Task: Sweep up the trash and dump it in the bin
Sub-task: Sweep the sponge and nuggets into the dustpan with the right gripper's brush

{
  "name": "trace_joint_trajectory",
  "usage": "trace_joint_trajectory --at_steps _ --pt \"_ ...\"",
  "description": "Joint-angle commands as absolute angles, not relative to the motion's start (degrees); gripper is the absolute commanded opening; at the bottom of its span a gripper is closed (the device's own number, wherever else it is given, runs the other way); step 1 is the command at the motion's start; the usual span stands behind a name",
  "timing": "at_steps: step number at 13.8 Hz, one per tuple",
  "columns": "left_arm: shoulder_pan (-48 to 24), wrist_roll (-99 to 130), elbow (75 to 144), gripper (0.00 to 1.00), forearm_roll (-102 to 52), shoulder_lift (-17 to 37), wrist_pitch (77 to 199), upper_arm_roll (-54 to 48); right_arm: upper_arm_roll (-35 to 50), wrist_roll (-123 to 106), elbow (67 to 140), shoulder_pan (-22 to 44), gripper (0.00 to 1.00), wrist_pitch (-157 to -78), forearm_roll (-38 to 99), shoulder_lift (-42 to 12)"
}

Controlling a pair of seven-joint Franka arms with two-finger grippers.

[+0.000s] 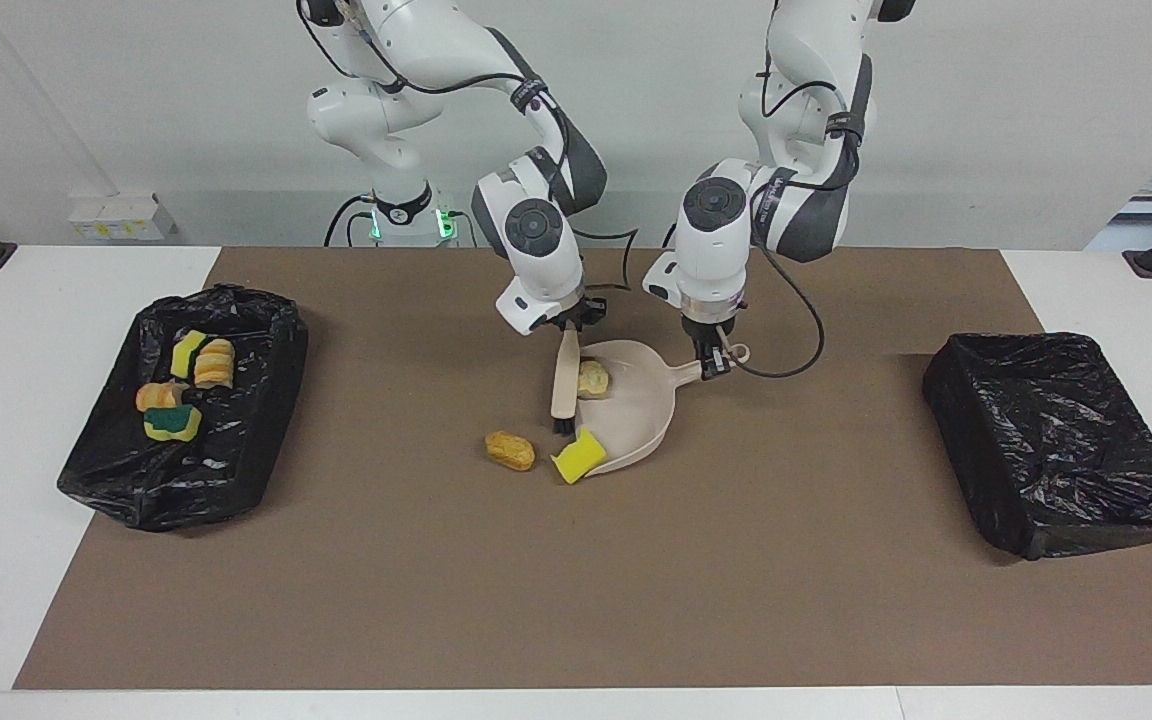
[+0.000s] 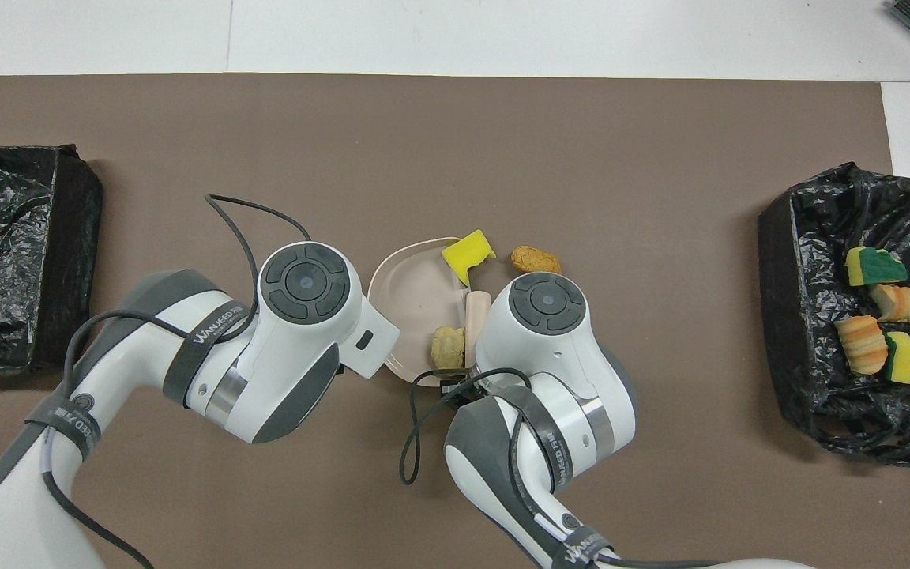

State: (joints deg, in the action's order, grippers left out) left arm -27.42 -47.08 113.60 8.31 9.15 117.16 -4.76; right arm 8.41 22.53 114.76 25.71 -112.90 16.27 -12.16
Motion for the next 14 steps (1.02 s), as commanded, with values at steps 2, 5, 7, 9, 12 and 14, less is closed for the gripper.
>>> trace_joint_trajectory --at_steps 2,5,7,9,12,14 --pt "-28.13 -44.21 115.13 0.0 9.23 8.09 117.16 -4.57 8.09 10.03 114.0 21.55 0.0 -105.23 16.79 -7.31" --pt "-27.95 -39.48 115.05 0.0 8.88 8.35 118.73 -4.57 7.91 10.02 113.56 18.55 0.0 -102.48 10.94 -5.27" --pt "-27.86 -39.38 115.05 0.0 8.88 8.35 118.48 -4.48 8.0 10.02 113.2 15.75 0.0 -102.92 5.73 -5.8" --pt "-27.68 -39.38 115.05 0.0 8.88 8.35 118.22 -4.57 8.17 8.27 113.12 13.02 0.0 -104.14 0.38 -6.41" --pt "-28.04 -37.97 115.05 0.0 8.88 8.26 118.21 -4.57 8.17 3.7 111.63 10.11 0.0 -107.21 -6.65 -9.74" --pt "-28.04 -37.79 115.05 0.0 8.88 8.26 118.13 -4.57 8.26 3.43 108.48 10.02 0.0 -108.11 -9.66 -13.43"
